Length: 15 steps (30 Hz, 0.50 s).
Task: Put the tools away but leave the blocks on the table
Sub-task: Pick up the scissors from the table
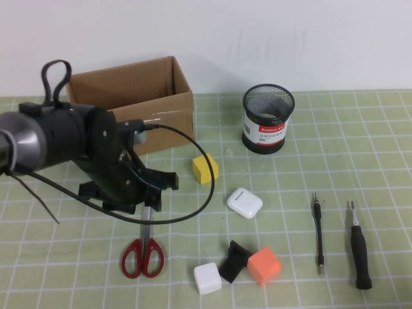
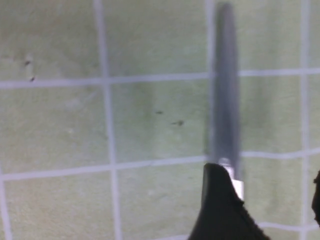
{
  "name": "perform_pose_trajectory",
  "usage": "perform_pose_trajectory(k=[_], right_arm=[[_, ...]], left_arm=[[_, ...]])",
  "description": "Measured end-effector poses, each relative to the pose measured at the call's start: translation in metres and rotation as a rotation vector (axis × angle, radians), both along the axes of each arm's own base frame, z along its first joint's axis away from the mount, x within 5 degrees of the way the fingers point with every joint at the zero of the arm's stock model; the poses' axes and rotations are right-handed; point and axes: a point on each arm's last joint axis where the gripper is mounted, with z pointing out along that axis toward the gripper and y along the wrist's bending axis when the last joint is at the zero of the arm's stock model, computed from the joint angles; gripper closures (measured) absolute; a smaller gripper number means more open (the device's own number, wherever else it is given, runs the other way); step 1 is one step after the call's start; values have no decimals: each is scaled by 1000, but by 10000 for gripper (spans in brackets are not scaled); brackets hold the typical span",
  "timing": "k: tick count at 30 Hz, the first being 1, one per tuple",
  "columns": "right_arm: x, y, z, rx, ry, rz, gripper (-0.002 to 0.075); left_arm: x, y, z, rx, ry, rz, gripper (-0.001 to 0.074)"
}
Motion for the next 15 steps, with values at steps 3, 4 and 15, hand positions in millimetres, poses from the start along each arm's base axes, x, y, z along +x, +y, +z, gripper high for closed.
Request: perform_pose_trajectory(k=[3, 4, 15], right_arm=[[0, 0, 0, 0, 0, 0, 736], [0, 0, 0, 0, 0, 0, 736], [0, 0, 0, 0, 0, 0, 736]], left_arm=[[2, 1, -7, 22, 17, 22, 395], [2, 1, -10, 29, 23, 26, 395], [5, -3, -30, 75, 41, -12, 468]])
